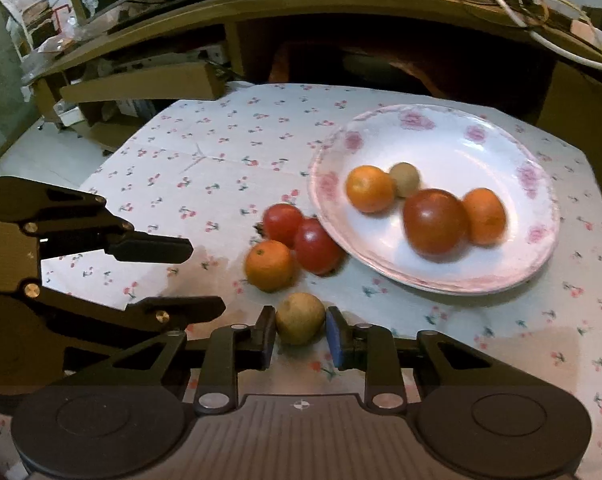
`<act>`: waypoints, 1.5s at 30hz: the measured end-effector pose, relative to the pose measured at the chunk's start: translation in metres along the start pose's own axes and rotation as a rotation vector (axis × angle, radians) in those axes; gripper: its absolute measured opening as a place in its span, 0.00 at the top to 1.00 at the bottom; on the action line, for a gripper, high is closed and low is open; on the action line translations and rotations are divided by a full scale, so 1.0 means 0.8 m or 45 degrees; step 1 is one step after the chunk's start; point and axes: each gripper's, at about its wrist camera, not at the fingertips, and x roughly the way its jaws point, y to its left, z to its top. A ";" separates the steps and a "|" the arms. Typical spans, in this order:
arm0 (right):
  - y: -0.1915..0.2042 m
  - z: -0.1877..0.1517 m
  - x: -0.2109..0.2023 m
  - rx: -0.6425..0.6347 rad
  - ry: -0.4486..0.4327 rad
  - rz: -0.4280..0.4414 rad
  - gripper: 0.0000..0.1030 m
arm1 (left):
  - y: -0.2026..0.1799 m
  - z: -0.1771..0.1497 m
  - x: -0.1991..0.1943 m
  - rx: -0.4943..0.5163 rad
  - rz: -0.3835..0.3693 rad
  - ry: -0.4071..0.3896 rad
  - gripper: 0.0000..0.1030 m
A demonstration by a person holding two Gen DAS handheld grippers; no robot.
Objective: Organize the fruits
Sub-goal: 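Grasp the small mandarin with the left tool while the right tool grasps the brown potato, then carry the mandarin and the brown potato toward the white plate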
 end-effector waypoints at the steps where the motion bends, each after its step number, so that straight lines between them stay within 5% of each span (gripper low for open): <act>1: -0.004 -0.001 -0.003 0.008 -0.005 -0.007 0.73 | -0.001 0.003 0.004 -0.011 -0.006 -0.005 0.56; 15: -0.052 -0.017 -0.030 0.095 -0.020 -0.052 0.73 | -0.009 0.018 0.033 -0.081 0.040 -0.031 0.66; 30: -0.025 -0.029 -0.036 -0.029 0.025 -0.012 0.73 | -0.034 -0.024 -0.013 -0.055 0.048 0.042 0.66; 45: -0.020 -0.035 -0.028 -0.077 0.053 -0.009 0.71 | -0.030 -0.035 -0.014 -0.025 0.024 0.037 0.55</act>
